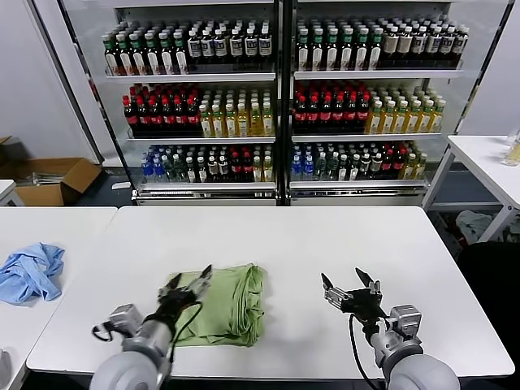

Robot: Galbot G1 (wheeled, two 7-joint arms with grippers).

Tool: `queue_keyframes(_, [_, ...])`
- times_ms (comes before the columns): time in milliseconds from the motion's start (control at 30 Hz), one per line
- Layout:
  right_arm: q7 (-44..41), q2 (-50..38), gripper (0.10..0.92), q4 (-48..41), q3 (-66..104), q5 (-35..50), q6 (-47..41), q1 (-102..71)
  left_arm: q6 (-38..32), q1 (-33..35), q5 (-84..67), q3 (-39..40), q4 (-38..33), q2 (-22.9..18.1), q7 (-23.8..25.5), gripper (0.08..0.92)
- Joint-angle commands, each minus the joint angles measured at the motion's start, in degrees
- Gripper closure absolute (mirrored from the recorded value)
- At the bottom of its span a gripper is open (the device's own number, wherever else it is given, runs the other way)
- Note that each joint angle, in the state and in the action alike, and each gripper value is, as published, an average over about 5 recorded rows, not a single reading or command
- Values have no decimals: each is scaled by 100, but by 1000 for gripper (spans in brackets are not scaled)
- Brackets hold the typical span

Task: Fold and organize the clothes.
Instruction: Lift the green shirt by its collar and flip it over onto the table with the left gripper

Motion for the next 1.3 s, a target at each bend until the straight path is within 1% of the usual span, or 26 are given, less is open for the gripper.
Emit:
queue_keyframes(33, [-8,-30,203,10,-1,0,22,11,-113,486,1405,-855,772,220,708,183])
queue_keyframes(233, [-18,-53,203,45,57,-3,32,-55,-148,179,1438,-693,1257,213,837,177])
queue_keyframes(600, [-16,-27,202,54,42,-19,28,-59,-3,-96,1520,-556,1554,298,952,177])
queue_keyframes(900, [-16,-20,203,19,34,-18,26,-42,241,-20,1441,-432,1480,243,949,177])
queue_keyframes(1100, [-17,-29,203,3,41,-18,29,-40,189,15,1169,-427,1416,208,943,180])
queue_keyframes(1200, [-19,-28,203,-3,47,-16,30,-50,154,62,1056,-430,1416,181,939,222])
queue_keyframes(1300, [-20,-27,202,-5,33,-15,31,-38,165,92,1052,-427,1431,146,930,303])
